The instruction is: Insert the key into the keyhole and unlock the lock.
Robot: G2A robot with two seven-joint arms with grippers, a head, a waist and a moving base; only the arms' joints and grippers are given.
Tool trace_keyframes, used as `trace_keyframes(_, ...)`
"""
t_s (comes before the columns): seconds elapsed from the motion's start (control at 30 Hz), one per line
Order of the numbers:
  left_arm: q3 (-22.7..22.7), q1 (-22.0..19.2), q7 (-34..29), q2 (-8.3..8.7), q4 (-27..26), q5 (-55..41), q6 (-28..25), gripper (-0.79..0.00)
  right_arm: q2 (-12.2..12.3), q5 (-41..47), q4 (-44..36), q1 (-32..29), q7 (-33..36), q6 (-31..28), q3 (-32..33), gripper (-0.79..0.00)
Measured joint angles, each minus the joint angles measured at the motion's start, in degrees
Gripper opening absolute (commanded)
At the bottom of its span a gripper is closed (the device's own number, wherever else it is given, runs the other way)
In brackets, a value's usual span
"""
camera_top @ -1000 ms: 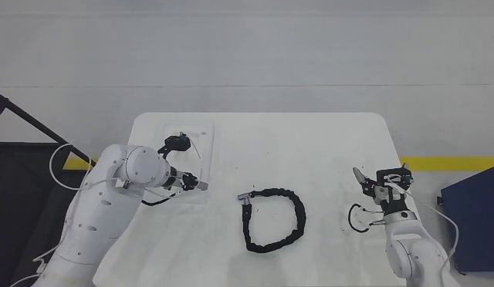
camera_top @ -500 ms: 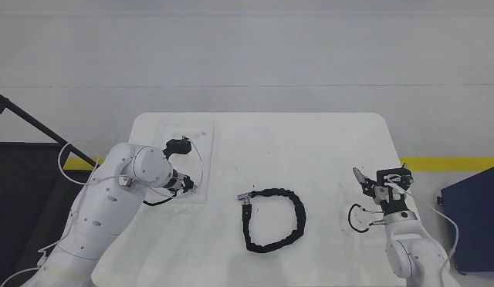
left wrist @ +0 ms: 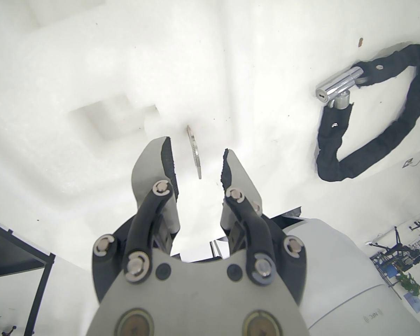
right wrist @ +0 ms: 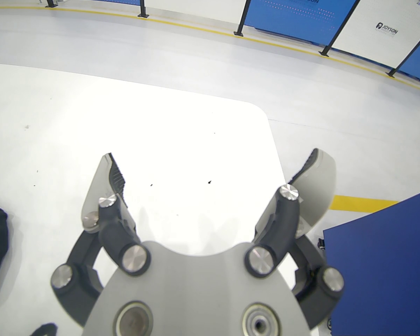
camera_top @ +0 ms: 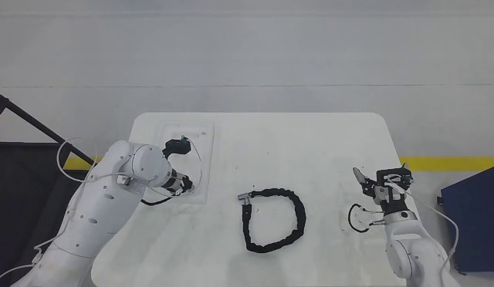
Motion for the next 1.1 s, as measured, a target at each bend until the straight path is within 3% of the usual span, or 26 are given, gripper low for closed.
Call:
trace_keyframes(0.1,0.37,-0.13,0.0,0.07,0.39,-0.08,0.03,-0.613,0.0,0.0,0.0,0.0,0.0,0.0,0.0,0.0)
trace_keyframes(0.2,0.61,-0.28,0.0,0.12,0.54,-0.07,0.06,-0.634,0.0,0.0,0.0,0.0,0.0,0.0,0.0,0.0)
trace_keyframes(0.53,1.56,-1.24,0.0,0.21,1.04,-0.26,0.21,-0.653,0.0,0.0,0.0,0.0,0.0,0.0,0.0,0.0)
trace_keyframes(0.67,2.03,-1.53,0.0,0.14,1.54,-0.6,0.62,-0.785,0.0,0.0,0.0,0.0,0.0,0.0,0.0,0.0)
trace_keyframes(0.93,1.96,-1.9,0.37,0.21,1.82,-0.18,1.07,-0.785,0.0,0.0,0.0,0.0,0.0,0.0,0.0,0.0)
trace_keyframes(1.1,-0.14,-1.4,-0.02,1.25,-0.34,1.22,0.14,-0.785,0.0,0.0,0.0,0.0,0.0,0.0,0.0,0.0)
